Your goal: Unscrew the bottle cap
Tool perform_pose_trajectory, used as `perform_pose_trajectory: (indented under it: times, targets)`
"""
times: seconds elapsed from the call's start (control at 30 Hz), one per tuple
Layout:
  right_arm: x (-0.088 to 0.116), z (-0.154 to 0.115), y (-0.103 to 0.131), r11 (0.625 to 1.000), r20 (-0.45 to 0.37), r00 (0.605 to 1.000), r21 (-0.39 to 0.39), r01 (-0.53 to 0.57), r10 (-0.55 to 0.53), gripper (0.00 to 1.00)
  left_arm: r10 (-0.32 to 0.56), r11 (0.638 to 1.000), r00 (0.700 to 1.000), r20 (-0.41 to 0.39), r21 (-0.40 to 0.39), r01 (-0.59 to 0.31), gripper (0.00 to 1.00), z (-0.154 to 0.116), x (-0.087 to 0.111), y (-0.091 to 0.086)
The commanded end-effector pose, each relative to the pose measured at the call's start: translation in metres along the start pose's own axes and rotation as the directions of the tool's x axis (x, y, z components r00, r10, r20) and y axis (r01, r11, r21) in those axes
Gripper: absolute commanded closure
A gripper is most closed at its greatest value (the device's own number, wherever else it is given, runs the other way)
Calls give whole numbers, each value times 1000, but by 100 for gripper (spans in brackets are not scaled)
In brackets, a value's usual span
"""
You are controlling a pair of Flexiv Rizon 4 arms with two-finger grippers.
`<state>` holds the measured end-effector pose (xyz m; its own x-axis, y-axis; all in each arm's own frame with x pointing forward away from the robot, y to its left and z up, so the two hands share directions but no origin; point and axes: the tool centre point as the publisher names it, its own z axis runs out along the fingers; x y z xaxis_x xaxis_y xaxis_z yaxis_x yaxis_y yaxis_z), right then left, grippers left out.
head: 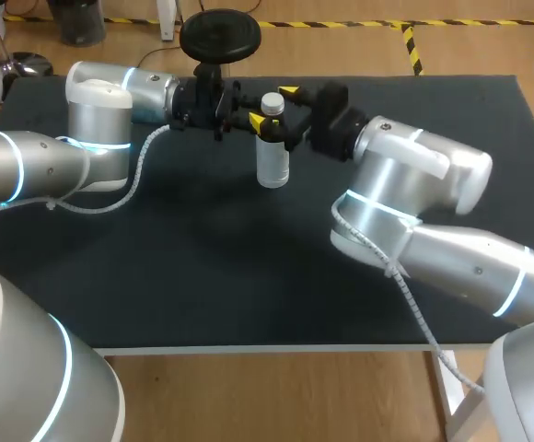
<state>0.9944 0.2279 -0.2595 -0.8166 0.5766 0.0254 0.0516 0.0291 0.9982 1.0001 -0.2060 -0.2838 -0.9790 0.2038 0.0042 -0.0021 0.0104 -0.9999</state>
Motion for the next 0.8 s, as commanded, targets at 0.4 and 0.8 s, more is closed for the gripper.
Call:
perform_pose_trajectory:
  times: [0.4, 0.8]
  targets:
    - [21, -3, 0, 1000, 25, 1000, -17, -11, 11, 0, 0, 1000, 1000, -4, 1, 0, 100, 0, -1, 0]
    - [13, -3, 3, 1000, 27, 1000, -13, -16, 16, 50, 0, 1000, 1000, -4, 1, 0, 100, 0, -1, 0]
